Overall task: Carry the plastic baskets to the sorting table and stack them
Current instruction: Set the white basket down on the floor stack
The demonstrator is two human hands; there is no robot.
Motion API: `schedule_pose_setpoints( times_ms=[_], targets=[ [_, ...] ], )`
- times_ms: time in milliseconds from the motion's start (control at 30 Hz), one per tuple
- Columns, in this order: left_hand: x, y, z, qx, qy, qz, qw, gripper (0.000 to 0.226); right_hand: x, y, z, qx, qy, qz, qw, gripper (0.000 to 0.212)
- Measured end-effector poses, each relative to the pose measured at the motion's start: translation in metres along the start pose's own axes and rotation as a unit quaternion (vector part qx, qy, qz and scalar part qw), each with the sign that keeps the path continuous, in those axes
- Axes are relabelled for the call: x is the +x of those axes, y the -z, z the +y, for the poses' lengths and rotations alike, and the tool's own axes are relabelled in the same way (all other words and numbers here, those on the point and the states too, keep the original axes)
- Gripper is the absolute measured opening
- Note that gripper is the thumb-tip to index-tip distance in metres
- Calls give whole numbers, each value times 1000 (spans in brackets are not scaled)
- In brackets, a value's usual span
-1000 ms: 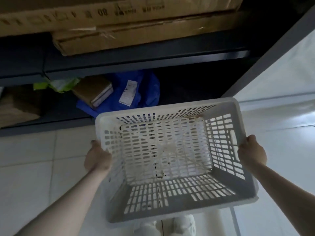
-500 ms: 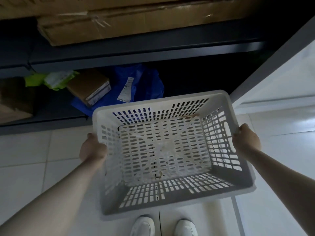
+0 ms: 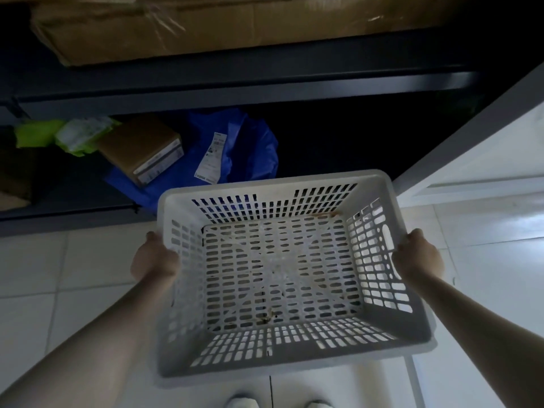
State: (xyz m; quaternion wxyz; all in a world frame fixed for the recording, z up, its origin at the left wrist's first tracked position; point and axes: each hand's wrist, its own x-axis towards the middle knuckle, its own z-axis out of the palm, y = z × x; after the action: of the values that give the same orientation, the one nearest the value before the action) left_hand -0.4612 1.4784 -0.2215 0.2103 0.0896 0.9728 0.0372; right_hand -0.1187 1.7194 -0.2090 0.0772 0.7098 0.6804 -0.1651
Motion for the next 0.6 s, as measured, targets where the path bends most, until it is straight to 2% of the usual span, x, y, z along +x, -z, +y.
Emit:
schedule_pose_setpoints(
  times_ms=[133,233,333,433,600],
  targets=[
    [0,7,4,13,6,-49,999,44,-8,1,-6,1,-18,-13,1000,24],
    [-8,25,10,10,-8,-75,997,50,-22,13,-18,-24,1,-22,999,36],
    [-28,59,28,3,-55,-54,997,46,-41,46,-46,-1,58,-16,998,46],
    [-55,102,56,-4,-106,-26,994,42,-60,93,-86,34,110,-7,993,46],
    [-120,215,87,-36,-175,19,984,45,-113,219,-145,97,153,6,983,49]
  ],
)
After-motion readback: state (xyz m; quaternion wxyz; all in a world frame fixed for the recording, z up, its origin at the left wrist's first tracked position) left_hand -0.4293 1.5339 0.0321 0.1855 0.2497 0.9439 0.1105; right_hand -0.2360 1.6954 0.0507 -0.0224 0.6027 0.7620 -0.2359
